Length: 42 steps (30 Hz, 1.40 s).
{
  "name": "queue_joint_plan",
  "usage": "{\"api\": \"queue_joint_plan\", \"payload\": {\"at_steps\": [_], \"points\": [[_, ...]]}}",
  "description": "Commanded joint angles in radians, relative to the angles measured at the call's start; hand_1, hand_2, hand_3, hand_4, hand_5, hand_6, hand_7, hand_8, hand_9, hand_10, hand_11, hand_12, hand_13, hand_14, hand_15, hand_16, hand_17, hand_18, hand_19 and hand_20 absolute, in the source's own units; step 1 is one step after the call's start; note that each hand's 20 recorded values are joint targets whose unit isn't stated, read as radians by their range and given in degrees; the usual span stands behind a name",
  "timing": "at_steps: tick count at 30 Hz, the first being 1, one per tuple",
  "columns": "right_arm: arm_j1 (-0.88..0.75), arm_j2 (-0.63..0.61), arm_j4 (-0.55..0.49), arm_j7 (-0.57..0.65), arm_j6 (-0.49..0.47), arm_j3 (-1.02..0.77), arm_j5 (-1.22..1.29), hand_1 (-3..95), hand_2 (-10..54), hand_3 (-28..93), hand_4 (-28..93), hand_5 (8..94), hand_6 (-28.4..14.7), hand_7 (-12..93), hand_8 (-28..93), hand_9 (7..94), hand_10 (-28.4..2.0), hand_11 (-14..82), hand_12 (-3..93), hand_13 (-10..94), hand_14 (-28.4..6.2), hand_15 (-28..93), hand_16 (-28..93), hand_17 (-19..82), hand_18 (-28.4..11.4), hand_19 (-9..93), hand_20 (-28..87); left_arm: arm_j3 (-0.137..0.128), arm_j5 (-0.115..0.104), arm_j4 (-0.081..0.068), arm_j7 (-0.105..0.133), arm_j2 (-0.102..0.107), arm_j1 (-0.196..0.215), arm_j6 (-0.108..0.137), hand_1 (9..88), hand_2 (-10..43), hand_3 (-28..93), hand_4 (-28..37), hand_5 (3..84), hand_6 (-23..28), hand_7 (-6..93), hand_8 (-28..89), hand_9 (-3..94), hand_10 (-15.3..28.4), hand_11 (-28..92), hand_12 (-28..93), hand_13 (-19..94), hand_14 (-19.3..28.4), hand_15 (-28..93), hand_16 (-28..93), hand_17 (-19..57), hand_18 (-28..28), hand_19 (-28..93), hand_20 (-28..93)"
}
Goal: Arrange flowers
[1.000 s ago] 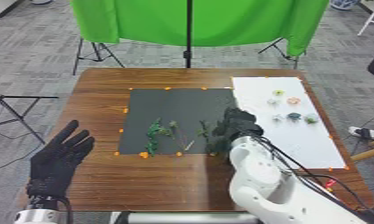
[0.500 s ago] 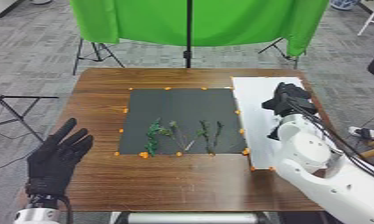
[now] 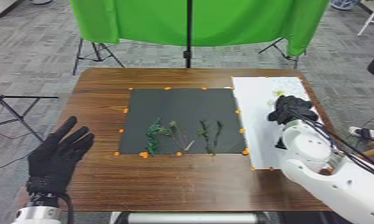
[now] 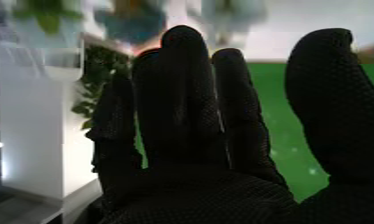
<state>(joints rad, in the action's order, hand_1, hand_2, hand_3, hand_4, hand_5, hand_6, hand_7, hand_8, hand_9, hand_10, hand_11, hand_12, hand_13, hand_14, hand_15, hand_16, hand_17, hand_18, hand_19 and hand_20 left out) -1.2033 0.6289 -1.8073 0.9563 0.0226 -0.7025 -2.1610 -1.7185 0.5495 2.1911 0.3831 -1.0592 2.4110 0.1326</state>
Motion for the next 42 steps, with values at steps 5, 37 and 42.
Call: {"api": "queue_joint_plan", "payload": {"at_steps": [5,37,42], "points": [[0.077,0.000,0.119,0.021,0.128,0.192,-0.082,55.8,-9.5,64,-28,77.5,2.3,18,-2,87.9,-6.6,12.5,30.6,76,-5.3,65,20,30,-20.3,83,37,0.009,0.004,-0.011,-0.013,-0.001,-0.002,-0.011,20.9,4.4,82,-28.3,37.7,8.2,11.1,-9,34.9,20.2,23,12,22,27.5,50,-7,-11.3,27.7,51,17],[0.347,0.678,0.226,-0.418,0.139,0.441,-0.168,57.0,-9.5,70,-28,88.2,2.3,17,4,93.7,-7.1,23.4,30.3,82,-3.8,64,24,33,-19.0,86,40,-0.002,-0.042,-0.001,0.051,0.114,-0.031,0.036,21.3,4.4,82,-28.3,38.1,8.4,10.9,-9,35.2,20.3,23,12,22,27.6,50,-7,-11.0,27.2,52,18],[0.406,0.663,0.253,-0.385,0.119,0.551,-0.154,56.7,-9.5,69,-28,87.8,2.5,17,4,93.7,-7.2,24.4,30.3,81,-4.0,65,23,33,-19.1,86,40,0.010,-0.048,-0.010,0.054,0.139,-0.057,0.034,21.3,4.4,82,-28.3,38.1,8.3,10.9,-9,35.2,20.3,23,12,22,27.7,50,-7,-10.9,27.2,52,18]]}}
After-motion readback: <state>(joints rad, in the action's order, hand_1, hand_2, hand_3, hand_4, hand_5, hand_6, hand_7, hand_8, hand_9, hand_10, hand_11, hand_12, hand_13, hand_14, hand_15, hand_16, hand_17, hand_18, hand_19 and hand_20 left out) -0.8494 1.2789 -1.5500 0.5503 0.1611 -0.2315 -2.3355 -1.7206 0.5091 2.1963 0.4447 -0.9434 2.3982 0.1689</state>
